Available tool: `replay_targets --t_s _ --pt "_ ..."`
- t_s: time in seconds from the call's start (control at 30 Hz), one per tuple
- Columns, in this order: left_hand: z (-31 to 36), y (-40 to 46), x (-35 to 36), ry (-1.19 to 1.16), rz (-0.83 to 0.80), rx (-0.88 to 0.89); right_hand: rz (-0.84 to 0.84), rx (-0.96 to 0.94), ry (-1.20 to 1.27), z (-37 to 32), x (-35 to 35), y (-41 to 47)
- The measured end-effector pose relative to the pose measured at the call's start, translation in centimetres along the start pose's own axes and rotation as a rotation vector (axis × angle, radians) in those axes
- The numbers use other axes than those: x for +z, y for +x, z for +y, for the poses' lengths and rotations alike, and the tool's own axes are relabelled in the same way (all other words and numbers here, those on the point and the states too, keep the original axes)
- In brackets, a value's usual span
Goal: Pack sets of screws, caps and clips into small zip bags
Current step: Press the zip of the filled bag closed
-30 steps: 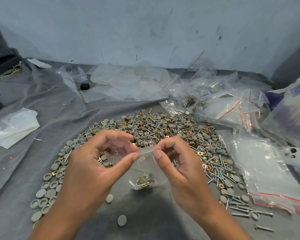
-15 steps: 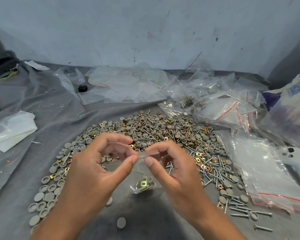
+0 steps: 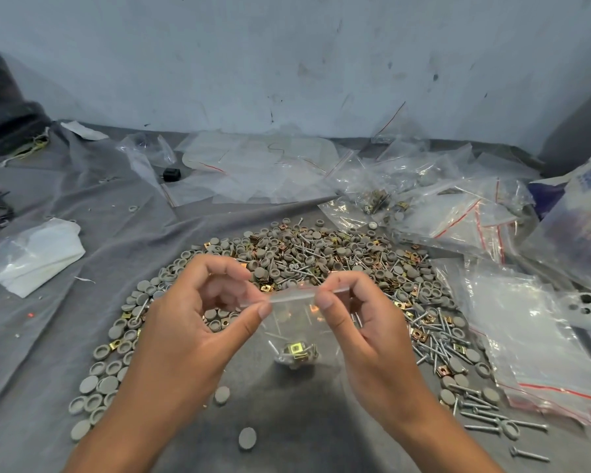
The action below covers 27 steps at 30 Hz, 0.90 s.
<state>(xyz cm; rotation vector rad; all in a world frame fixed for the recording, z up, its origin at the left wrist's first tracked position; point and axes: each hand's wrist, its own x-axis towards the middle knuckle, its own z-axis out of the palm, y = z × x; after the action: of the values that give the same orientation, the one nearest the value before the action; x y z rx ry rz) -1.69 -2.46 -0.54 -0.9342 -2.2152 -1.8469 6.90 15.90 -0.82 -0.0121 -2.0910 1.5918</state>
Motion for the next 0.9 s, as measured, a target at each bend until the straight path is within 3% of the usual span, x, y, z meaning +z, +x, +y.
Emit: replay_targets --t_s 0.47,0.9 --pt "0.5 -0.1 0.7 -0.054 -0.027 -0.001 -0.032 -0.081 -0.058 -0.3 -0.1 -0.1" --pt "1.0 -0.3 1.3 -0.041 -0.056 0.017 -0.032 -0.085 0.077 -0.6 0.5 -0.4"
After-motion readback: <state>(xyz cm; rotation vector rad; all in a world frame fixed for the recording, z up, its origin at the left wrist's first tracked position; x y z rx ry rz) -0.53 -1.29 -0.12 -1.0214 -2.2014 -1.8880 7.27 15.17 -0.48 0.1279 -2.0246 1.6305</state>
